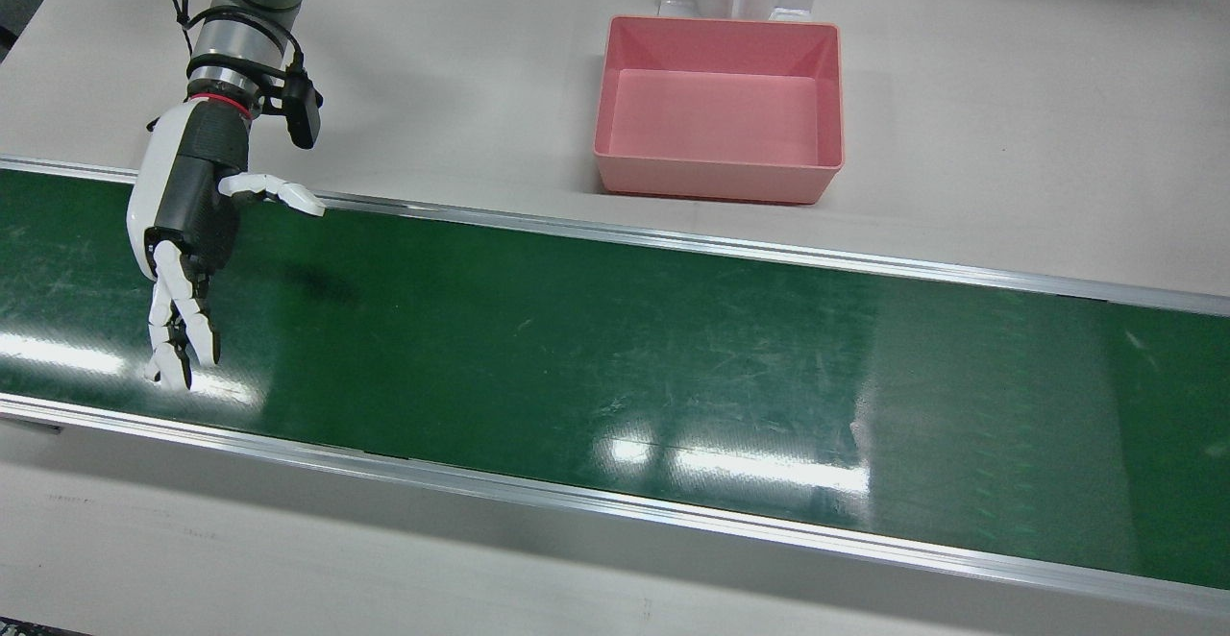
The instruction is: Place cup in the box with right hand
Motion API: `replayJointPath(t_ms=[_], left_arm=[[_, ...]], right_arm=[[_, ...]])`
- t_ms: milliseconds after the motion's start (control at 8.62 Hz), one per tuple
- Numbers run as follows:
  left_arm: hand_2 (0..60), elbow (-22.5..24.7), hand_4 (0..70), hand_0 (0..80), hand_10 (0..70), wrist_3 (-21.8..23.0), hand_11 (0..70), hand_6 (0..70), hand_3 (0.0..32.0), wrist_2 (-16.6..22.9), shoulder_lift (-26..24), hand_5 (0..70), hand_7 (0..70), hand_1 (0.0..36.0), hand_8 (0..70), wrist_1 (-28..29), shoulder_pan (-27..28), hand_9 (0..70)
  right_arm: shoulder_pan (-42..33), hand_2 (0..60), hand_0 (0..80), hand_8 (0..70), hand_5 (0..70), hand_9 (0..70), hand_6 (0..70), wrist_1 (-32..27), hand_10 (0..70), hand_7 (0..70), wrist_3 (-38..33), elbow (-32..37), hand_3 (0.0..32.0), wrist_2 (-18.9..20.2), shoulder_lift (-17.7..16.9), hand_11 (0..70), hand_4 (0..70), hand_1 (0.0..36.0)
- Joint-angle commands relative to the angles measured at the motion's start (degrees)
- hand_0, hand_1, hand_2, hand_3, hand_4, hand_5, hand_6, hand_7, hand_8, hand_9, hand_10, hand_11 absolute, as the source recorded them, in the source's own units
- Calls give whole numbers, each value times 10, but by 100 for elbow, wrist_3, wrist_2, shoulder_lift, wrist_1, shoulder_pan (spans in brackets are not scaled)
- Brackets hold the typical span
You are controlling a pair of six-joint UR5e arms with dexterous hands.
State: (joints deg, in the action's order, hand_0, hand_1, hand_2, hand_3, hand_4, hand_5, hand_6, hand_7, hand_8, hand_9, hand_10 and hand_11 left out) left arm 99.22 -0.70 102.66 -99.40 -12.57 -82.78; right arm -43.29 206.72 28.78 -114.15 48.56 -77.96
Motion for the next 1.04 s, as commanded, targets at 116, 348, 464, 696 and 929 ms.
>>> replayJointPath(t_ms=[116,348,464,696,929], left_arm=[[0,1,0,0,0,0,0,0,0,0,0,0,0,0,0,0,-1,0],[0,1,0,0,0,0,0,0,0,0,0,0,0,0,0,0,-1,0],[0,1,0,0,0,0,0,0,0,0,0,0,0,0,0,0,-1,0],[0,-8,0,0,0,0,0,0,0,0,0,0,0,0,0,0,8,0],[0,-8,0,0,0,0,0,0,0,0,0,0,0,0,0,0,-1,0]], right_arm=[[49,163,459,42,43,83,51,0,1,169,321,7,0,5,9,15,2,151],[110,157,441,41,39,77,44,0,1,149,356,77,0,-13,9,14,0,137],[162,148,405,42,34,80,43,-17,3,149,330,95,0,-65,-9,15,0,113],[163,104,320,35,26,75,39,-261,10,132,251,147,0,-101,-52,24,0,76],[145,122,307,36,28,79,43,-929,9,147,-29,463,0,-109,-166,23,0,82]])
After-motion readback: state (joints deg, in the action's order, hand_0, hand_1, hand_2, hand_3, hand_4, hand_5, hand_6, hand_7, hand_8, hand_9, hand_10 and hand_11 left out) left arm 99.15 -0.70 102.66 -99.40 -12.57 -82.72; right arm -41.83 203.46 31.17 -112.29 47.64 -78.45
